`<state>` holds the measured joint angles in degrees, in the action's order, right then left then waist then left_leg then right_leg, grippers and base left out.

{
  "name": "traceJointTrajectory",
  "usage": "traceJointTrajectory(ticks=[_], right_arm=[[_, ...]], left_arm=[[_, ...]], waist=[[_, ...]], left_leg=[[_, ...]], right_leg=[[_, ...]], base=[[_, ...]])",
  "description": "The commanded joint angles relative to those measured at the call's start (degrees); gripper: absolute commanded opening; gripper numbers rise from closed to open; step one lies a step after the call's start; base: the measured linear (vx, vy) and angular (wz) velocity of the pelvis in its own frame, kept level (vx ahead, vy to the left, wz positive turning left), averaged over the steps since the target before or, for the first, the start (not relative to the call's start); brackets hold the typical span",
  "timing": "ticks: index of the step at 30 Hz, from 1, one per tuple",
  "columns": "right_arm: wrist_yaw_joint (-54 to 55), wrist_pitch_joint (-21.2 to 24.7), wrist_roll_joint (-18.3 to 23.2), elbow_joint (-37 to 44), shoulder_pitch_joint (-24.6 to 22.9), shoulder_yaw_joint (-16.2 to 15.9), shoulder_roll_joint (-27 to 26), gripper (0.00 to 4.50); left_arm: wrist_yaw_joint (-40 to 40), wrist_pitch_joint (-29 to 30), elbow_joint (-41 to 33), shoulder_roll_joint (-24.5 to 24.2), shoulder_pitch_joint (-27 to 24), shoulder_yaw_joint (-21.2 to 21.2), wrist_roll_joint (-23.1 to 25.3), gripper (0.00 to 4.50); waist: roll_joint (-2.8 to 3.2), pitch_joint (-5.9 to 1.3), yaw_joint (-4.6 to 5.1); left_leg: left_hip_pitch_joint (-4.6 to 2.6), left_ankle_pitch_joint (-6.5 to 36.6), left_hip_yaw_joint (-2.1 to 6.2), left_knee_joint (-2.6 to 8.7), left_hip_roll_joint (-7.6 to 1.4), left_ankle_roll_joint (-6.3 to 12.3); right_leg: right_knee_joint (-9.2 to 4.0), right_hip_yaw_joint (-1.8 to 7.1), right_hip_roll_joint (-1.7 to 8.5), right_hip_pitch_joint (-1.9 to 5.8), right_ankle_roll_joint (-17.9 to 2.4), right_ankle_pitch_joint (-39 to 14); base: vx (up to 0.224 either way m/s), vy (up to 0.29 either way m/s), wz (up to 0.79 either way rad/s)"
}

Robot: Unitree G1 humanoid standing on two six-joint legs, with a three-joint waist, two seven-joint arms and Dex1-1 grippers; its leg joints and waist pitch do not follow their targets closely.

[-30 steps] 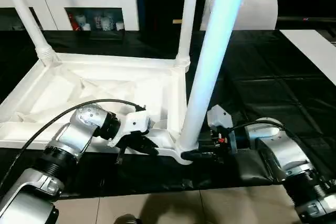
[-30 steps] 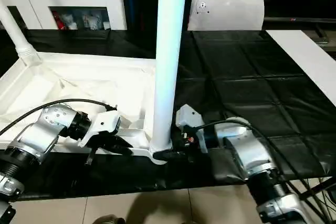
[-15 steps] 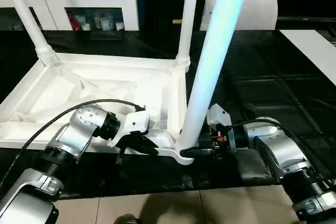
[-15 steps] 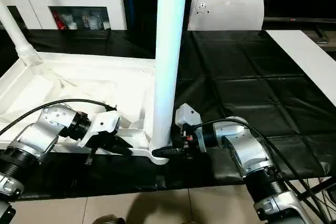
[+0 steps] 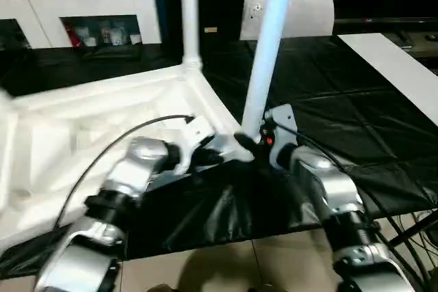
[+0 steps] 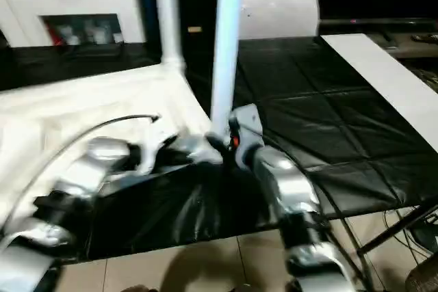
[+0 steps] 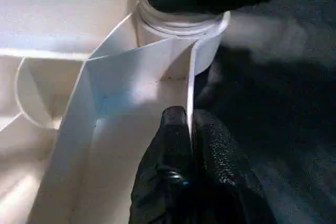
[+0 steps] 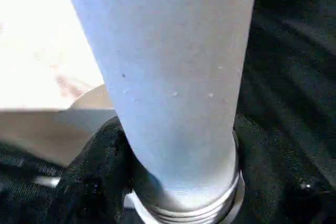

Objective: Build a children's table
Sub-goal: Rotate leg to tighten

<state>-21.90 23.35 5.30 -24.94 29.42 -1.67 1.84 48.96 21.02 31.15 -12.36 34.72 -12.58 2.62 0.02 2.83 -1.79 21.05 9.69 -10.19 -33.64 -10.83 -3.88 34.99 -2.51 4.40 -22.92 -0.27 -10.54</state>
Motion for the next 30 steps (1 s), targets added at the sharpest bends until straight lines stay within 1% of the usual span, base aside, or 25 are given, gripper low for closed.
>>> traceJointTrajectory(ticks=[1, 2, 3, 4, 5, 7, 8, 10, 11, 12, 13, 14, 15, 16, 17, 18, 20, 21, 22, 24, 25, 26, 28, 29, 30], right_arm=[[-0.7, 1.5, 1.2, -1.1, -0.2, -4.4, -5.0, 2.6], [-0.7, 0.9, 1.4, -1.0, -0.3, -4.2, -5.4, 3.16], [0.3, 0.0, 0.9, -0.9, -0.4, -3.8, -6.0, 3.3], [1.3, -0.5, 0.8, -0.6, -0.5, -3.2, -6.7, 3.3], [1.8, -1.0, 0.6, -0.2, -0.7, -2.8, -7.0, 3.36], [1.8, -1.5, 0.4, 0.1, -0.9, -2.8, -6.8, 3.67], [0.7, -2.8, 0.4, 1.7, -1.8, -3.1, -5.8, 3.75], [-0.6, -3.8, 0.7, 3.8, -3.0, -3.5, -4.6, 3.86], [-0.6, -3.8, 0.7, 3.8, -3.0, -3.5, -4.6, 3.98], [-2.1, -4.5, 0.9, 5.0, -3.7, -3.9, -3.6, 4.12], [-4.0, -5.3, 0.9, 6.4, -4.8, -3.9, -2.2, 4.21], [-6.4, -6.2, 1.3, 7.7, -5.8, -3.9, -0.6, 4.33], [-7.7, -6.8, 1.4, 8.4, -6.3, -3.7, 0.4, 4.42], [-8.5, -7.2, 1.5, 8.7, -6.7, -3.6, 1.1, 4.42], [-10.0, -7.8, 2.0, 9.0, -7.1, -2.6, 2.7, 4.42], [-11.8, -9.1, 2.3, 9.0, -7.5, -2.2, 4.3, 4.42], [-14.1, -10.6, 2.3, 9.0, -7.7, -2.1, 5.9, 4.42], [-15.7, -10.9, 2.7, 9.3, -7.9, -2.2, 6.7, 4.42], [-17.6, -10.8, 3.3, 9.8, -8.1, -2.3, 7.6, 4.42], [-22.6, -10.7, 4.7, 11.2, -8.5, -3.3, 10.1, 4.42], [-25.0, -11.3, 4.7, 11.7, -8.7, -4.1, 11.5, 4.42], [-29.0, -12.1, 4.7, 12.0, -8.8, -5.2, 13.9, 4.42], [-30.5, -12.2, 4.8, 12.0, -8.8, -5.5, 14.6, 4.42], [-32.9, -12.8, 5.2, 12.0, -8.9, -6.1, 15.8, 4.42], [-34.6, -13.2, 5.4, 12.0, -8.9, -6.5, 16.6, 4.42]], left_arm=[[-7.3, 0.9, -1.6, 3.9, 2.7, 2.4, -0.9, 0.0], [-7.9, 1.4, -1.8, 4.1, 2.6, 2.6, -0.5, 0.0], [-8.6, 2.1, -2.4, 4.4, 2.5, 2.8, 0.0, 0.0], [-8.9, 2.8, -3.0, 4.6, 2.4, 2.9, 0.1, 0.0], [-9.1, 3.3, -3.7, 4.7, 2.3, 2.9, 0.0, 0.0], [-8.6, 3.0, -3.9, 4.5, 2.2, 2.7, 0.0, 0.0], [-6.4, 1.2, -4.3, 3.5, 1.7, 1.5, -0.1, 0.0], [-3.2, -1.2, -4.8, 2.2, 1.0, 0.3, -0.8, 0.0], [-3.2, -1.2, -4.8, 2.2, 1.0, 0.3, -0.8, 0.0], [-1.6, -1.9, -5.2, 1.4, 0.5, -0.2, -0.7, 0.0], [0.9, -3.3, -5.6, 0.1, -0.1, -0.9, -0.6, 0.0], [3.1, -4.0, -6.0, -1.3, -0.7, -1.6, -0.5, 0.0], [4.4, -4.8, -6.2, -2.2, -1.0, -2.0, -0.3, 0.0], [5.2, -5.4, -6.2, -2.9, -1.2, -2.3, -0.2, 0.0], [7.9, -6.5, -6.5, -4.2, -1.5, -2.6, -0.8, 0.0], [11.1, -8.4, -6.8, -5.6, -1.9, -3.0, -1.5, 0.0], [14.8, -10.8, -7.0, -7.2, -2.3, -3.7, -2.2, 0.0], [16.8, -12.4, -6.9, -8.4, -2.6, -4.4, -2.1, 0.0], [18.5, -13.7, -6.6, -9.4, -2.7, -5.1, -1.7, 0.0], [21.9, -15.7, -5.7, -11.3, -2.6, -6.1, -1.7, 0.0], [23.3, -16.4, -5.5, -11.9, -2.5, -6.4, -1.7, 0.0], [26.1, -17.3, -5.3, -12.9, -2.2, -7.2, -1.9, 0.0], [27.1, -17.6, -5.2, -13.2, -2.1, -7.5, -2.0, 0.0], [28.3, -18.2, -4.9, -13.5, -1.9, -7.8, -2.1, 0.0], [29.0, -18.7, -4.7, -13.7, -1.8, -8.1, -2.1, 0.0]], waist=[[0.13, -3.32, -0.17], [0.04, -3.31, -0.23], [0.06, -3.43, -0.29], [0.12, -3.49, -0.32], [0.29, -3.63, -0.25], [0.31, -3.82, -0.17], [0.46, -3.84, -0.18], [0.3, -3.95, -0.21], [0.31, -3.93, -0.31], [0.3, -3.84, -0.22], [0.62, -3.77, -0.37], [0.42, -3.73, -0.43], [0.83, -3.71, -0.55], [0.59, -3.71, -0.35], [0.74, -3.7, -0.35], [1.43, -3.64, -0.56], [0.92, -3.57, -0.48], [1.11, -3.5, -0.65], [0.93, -3.47, -0.67], [1.13, -3.42, -1.33], [1.03, -3.4, -1.49], [1.11, -3.33, -1.76], [1.02, -3.32, -1.91], [0.75, -3.39, -1.99], [0.82, -3.38, -2.08]], left_leg=[[-0.62, 18.4, 0.85, 4.29, -1.45, -0.84], [-0.62, 17.8, 0.81, 4.32, -1.52, -0.62], [-0.5, 16.8, 0.81, 4.34, -1.61, -0.44], [-0.47, 16.4, 0.77, 4.34, -1.66, -0.4], [-0.26, 15.0, 0.78, 4.34, -1.66, -0.31], [-0.14, 13.3, 0.72, 4.17, -1.59, 0.13], [-0.11, 12.2, 0.67, 4.07, -1.5, 0.66], [-0.13, 11.1, 0.52, 3.94, -1.49, 1.42], [-0.1, 10.7, 0.53, 3.95, -1.5, 1.66], [-0.14, 10.9, 0.45, 3.98, -1.5, 1.87], [-0.19, 11.3, 0.52, 4.02, -1.51, 1.84], [-0.13, 12.0, 0.45, 4.03, -1.59, 1.92], [-0.15, 12.2, 0.58, 4.1, -1.67, 1.85], [-0.11, 12.2, 0.49, 4.08, -1.71, 1.84], [-0.27, 12.5, 0.51, 4.12, -1.75, 1.82], [-0.45, 13.3, 0.58, 4.14, -1.77, 1.5], [-0.44, 14.6, 0.53, 4.21, -1.8, 1.19], [-0.59, 15.0, 0.55, 4.24, -1.89, 1.21], [-0.68, 15.1, 0.39, 4.22, -1.92, 1.19], [-0.91, 15.7, 0.44, 4.33, -2.04, 1.12], [-0.91, 15.9, 0.44, 4.34, -2.11, 1.1], [-0.95, 16.0, 0.42, 4.41, -2.18, 0.95], [-0.81, 15.9, 0.42, 4.43, -2.17, 0.79], [-0.75, 16.0, 0.42, 4.39, -2.13, 0.87], [-0.75, 15.7, 0.4, 4.33, -2.16, 0.97]], right_leg=[[-5.54, 2.06, 3.29, 1.76, -8.4, -22.7], [-5.6, 2.05, 3.23, 1.78, -8.4, -21.8], [-5.32, 2.09, 3.16, 1.94, -8.7, -19.6], [-5.2, 2.12, 3.17, 1.96, -9.0, -18.4], [-4.83, 2.11, 3.06, 2.16, -9.7, -15.1], [-4.48, 2.04, 2.96, 2.48, -10.6, -10.9], [-4.36, 2.04, 2.91, 2.57, -11.2, -8.7], [-4.25, 2.09, 2.91, 2.72, -11.7, -6.5], [-4.2, 2.07, 2.92, 2.8, -11.8, -6.0], [-4.27, 2.03, 2.92, 2.8, -12.2, -6.5], [-4.35, 2.01, 2.98, 2.82, -12.2, -7.3], [-4.5, 2.07, 3.0, 2.89, -11.7, -8.1], [-4.46, 2.09, 3.09, 2.89, -11.6, -8.4], [-4.36, 2.1, 2.94, 2.92, -11.8, -7.6], [-4.4, 2.07, 2.94, 2.75, -12.2, -7.6], [-4.38, 2.05, 3.01, 2.66, -12.6, -8.4], [-4.49, 2.07, 2.94, 2.66, -12.6, -9.5], [-4.56, 2.11, 3.0, 2.5, -12.6, -10.3], [-4.59, 2.18, 2.94, 2.36, -12.5, -10.5], [-4.58, 2.2, 2.96, 2.3, -12.4, -11.4], [-4.55, 2.19, 2.95, 2.34, -12.3, -11.4], [-4.47, 2.23, 2.97, 2.26, -12.2, -11.2], [-4.3, 2.21, 3.02, 2.35, -12.5, -10.7], [-4.34, 2.15, 3.11, 2.45, -12.6, -10.9], [-4.26, 2.19, 3.19, 2.45, -12.7, -10.9]], base=[[0.0, 0.0, 0.0], [0.0, 0.0, 0.0], [0.0, 0.0, 0.0], [0.0, 0.0, 0.0], [0.0, 0.0, 0.0], [0.0, 0.0, 0.0], [0.0, 0.0, 0.0], [0.0, 0.0, 0.0], [0.0, 0.0, 0.0], [0.0, 0.0, 0.0], [0.0, 0.0, 0.0], [0.0, 0.0, 0.0], [0.0, 0.0, 0.0], [0.0, 0.0, 0.0], [0.0, 0.0, 0.0], [0.0, 0.0, 0.0], [0.0, 0.0, 0.0], [0.0, 0.0, 0.0], [0.0, 0.0, 0.0], [0.0, 0.0, 0.0], [0.0, 0.0, 0.0], [0.0, 0.0, 0.0], [0.0, 0.0, 0.0], [0.0, 0.0, 0.0], [0.0, 0.0, 0.0]])
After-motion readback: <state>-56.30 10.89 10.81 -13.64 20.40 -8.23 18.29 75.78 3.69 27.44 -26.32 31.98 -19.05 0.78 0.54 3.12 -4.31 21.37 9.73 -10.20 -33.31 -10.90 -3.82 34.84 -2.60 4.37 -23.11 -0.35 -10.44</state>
